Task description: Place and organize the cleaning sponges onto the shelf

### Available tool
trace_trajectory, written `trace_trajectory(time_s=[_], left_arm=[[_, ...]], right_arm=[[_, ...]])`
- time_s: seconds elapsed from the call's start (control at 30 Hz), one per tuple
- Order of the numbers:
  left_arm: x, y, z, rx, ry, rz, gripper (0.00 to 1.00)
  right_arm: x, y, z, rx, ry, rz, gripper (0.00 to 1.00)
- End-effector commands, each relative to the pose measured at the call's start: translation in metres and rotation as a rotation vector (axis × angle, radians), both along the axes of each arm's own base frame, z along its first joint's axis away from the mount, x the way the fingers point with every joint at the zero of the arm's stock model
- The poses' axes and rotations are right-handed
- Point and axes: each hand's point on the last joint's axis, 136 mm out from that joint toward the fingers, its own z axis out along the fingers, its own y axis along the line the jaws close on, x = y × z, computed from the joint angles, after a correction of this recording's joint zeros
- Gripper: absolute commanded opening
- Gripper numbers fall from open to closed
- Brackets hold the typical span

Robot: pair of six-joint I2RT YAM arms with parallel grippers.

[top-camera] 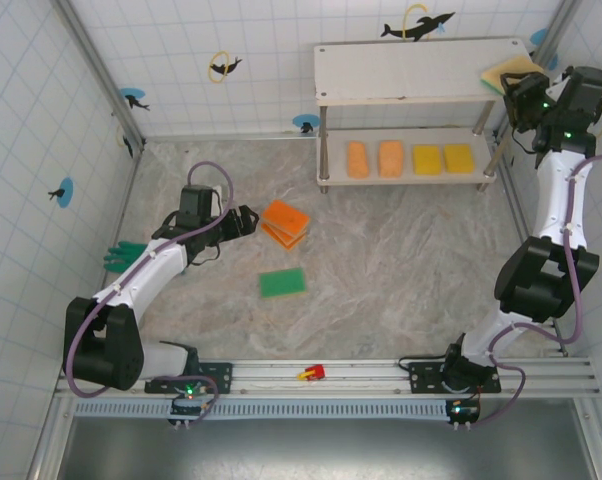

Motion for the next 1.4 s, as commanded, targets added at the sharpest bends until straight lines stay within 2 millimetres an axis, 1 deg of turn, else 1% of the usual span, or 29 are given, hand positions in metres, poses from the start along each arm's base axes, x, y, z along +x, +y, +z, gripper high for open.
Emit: trace_trajectory(time_s=[0.0,0.17,0.43,0.67,0.7,0.77,0.87,0.97,1.03,1.17,1.27,1.37], left_arm=[[-0.001,0.004,0.001,0.0,-0.003,0.016,0.97],[-0.001,0.004,0.0,0.001,-0.001,0.016,0.97],[0.0,0.003,0.0,-0.002,-0.001,0.01,0.97],[0.001,0.001,0.004,-0.011,-0.009,0.006,0.97],[0.001,0.001,0.004,-0.011,-0.009,0.007,0.97],[0.001,0.002,0.004,-0.01,-0.009,0.009,0.97],[0.0,0.002,0.004,-0.006,-0.009,0.006,0.97],[0.0,0.002,0.003,-0.006,-0.009,0.007,0.97],[0.0,0.002,0.004,-0.01,-0.01,0.007,0.97],[0.0,0.001,0.005,-0.009,-0.013,0.004,0.97],[0.0,0.002,0.005,-0.007,-0.013,0.006,0.97],[-0.001,0.003,0.005,-0.007,-0.011,0.013,0.97]], right_arm=[[0.002,0.003,0.038,-0.036,-0.115,0.018,0.54],[0.003,0.001,0.036,-0.031,-0.111,0.015,0.51],[-0.002,0.0,0.034,-0.059,-0.09,0.011,0.53],[-0.011,-0.004,0.044,-0.151,-0.058,-0.001,0.57],[-0.013,-0.005,0.046,-0.166,-0.055,-0.006,0.58],[-0.016,-0.012,0.049,-0.2,-0.044,-0.032,0.64],[-0.017,-0.026,0.052,-0.247,-0.021,-0.078,0.69],[-0.016,-0.042,0.052,-0.327,0.023,-0.12,0.77],[-0.015,-0.049,0.051,-0.376,0.047,-0.137,0.79],[-0.002,-0.054,0.049,-0.387,0.047,-0.13,0.79],[0.011,-0.049,0.051,-0.381,-0.001,-0.101,0.79],[0.022,-0.035,0.061,-0.386,-0.073,-0.059,0.78]])
